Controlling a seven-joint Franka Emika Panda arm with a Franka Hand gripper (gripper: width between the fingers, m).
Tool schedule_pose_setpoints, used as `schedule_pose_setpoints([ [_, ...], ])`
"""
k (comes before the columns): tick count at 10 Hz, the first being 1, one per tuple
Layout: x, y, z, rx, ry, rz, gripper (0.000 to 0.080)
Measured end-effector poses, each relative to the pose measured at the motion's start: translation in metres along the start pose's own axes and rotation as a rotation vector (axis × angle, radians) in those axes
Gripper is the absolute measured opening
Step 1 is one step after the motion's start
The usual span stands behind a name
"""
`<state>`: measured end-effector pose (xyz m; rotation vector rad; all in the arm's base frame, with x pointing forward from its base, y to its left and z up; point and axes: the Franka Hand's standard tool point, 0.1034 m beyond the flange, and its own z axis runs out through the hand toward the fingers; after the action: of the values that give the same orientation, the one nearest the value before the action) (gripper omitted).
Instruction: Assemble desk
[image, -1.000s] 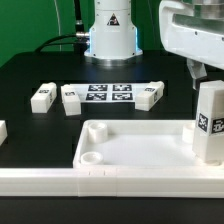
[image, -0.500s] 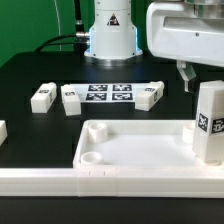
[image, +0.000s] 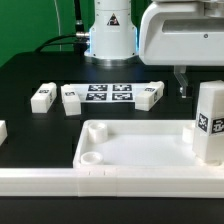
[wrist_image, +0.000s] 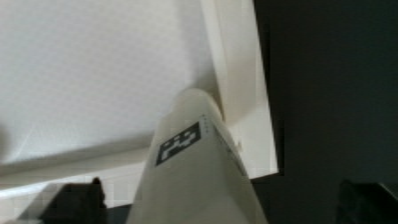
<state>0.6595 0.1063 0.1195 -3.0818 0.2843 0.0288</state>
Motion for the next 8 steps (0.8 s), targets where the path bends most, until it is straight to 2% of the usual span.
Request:
schedule_pose_setpoints([
  [2,0.0,-0.0006,0.0001,-0.003,0.002,-0.14,0.0649],
  [5,0.0051,0.0047,-0.0038,-0.022,0.009,-0.439,0.0649],
  [6,0.006,0.0061,-0.0042,-0.022,0.01,-0.451,0.0649],
  [8,0.0056,0.0057,-0.0037,-0.022,0.01,-0.451,0.0402],
])
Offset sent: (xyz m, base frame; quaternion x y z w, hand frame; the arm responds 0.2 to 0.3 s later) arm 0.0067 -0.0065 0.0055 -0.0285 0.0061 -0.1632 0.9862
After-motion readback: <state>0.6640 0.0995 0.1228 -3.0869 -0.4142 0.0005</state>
